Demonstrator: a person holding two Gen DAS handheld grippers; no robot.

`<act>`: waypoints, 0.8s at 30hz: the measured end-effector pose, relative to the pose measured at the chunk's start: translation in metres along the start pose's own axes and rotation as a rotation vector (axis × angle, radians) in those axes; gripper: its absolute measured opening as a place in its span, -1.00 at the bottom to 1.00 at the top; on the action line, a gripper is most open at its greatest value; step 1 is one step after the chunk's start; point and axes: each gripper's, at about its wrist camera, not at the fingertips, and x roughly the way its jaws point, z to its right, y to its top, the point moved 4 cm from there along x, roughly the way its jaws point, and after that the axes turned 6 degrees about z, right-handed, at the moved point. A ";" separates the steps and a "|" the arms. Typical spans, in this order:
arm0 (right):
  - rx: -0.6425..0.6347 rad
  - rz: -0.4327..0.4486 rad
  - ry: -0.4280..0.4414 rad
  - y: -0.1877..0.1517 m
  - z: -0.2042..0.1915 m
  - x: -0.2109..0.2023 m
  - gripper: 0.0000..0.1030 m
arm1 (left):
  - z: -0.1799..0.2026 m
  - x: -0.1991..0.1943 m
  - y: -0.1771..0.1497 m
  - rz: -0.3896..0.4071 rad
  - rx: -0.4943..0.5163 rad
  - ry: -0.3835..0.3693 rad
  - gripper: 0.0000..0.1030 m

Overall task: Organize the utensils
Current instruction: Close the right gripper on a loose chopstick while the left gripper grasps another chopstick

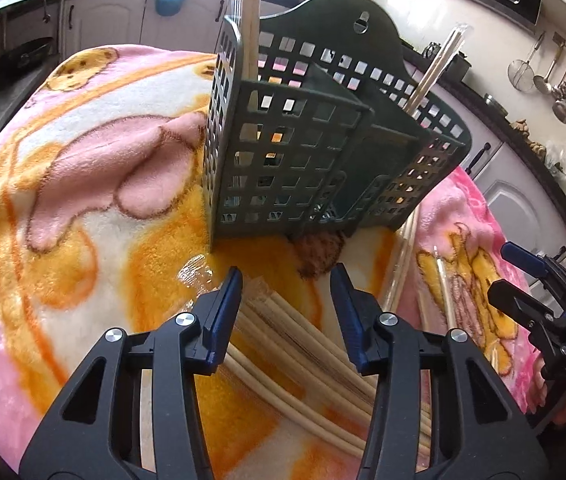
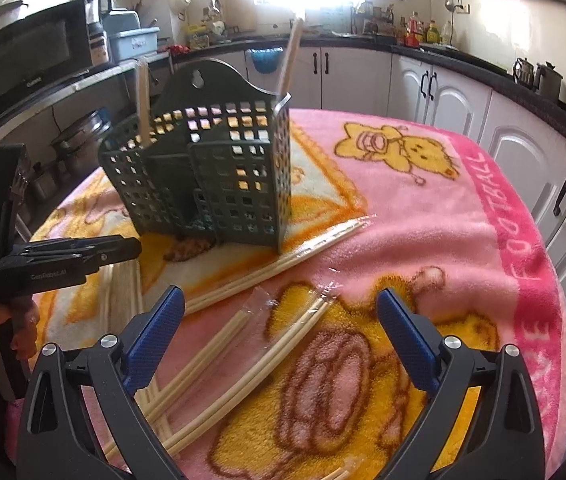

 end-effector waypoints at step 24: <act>0.272 -0.181 0.007 -0.007 0.054 0.068 -0.42 | -0.013 0.014 0.002 -0.016 -0.017 0.007 -0.82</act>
